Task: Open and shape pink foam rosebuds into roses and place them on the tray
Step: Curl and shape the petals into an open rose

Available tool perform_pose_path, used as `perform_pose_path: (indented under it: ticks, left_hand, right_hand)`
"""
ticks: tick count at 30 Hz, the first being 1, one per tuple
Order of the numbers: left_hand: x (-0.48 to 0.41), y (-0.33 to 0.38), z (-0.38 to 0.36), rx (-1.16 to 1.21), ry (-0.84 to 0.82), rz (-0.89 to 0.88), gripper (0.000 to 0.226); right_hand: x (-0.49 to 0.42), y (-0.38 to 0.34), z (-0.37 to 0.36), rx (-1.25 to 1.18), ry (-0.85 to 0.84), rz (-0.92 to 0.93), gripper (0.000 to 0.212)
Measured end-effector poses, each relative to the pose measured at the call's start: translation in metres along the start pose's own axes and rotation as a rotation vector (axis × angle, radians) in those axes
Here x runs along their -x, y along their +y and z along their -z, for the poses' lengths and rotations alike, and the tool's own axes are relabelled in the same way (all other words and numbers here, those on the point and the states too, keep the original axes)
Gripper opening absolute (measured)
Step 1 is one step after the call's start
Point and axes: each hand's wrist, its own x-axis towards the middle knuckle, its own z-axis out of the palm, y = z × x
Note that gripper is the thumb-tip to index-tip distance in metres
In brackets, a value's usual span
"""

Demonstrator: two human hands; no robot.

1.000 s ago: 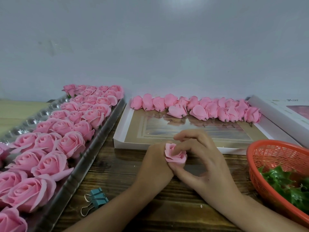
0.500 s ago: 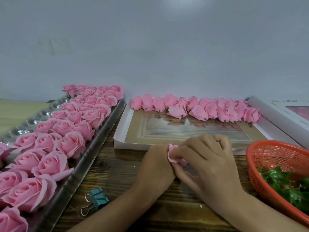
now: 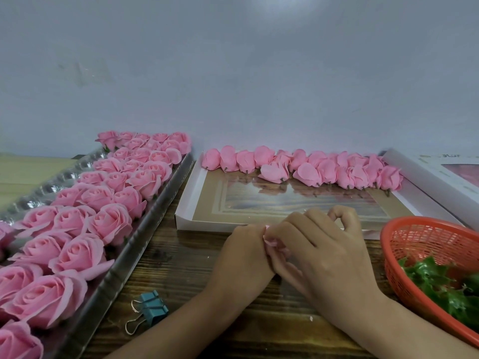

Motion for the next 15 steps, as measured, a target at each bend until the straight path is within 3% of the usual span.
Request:
perform_pose_path:
  ticks: [4,15]
  left_hand:
    - [0.0,-0.0005,-0.0003,-0.02,-0.019,-0.028,0.021]
    - [0.0002,0.0033,0.0039,0.159,0.02,0.099,0.035]
  right_hand:
    - [0.001,-0.0016,-0.0019,-0.013,0.058,0.028,0.018]
    - [0.0033,-0.0006,-0.0057,-0.059,-0.01,0.09,0.016]
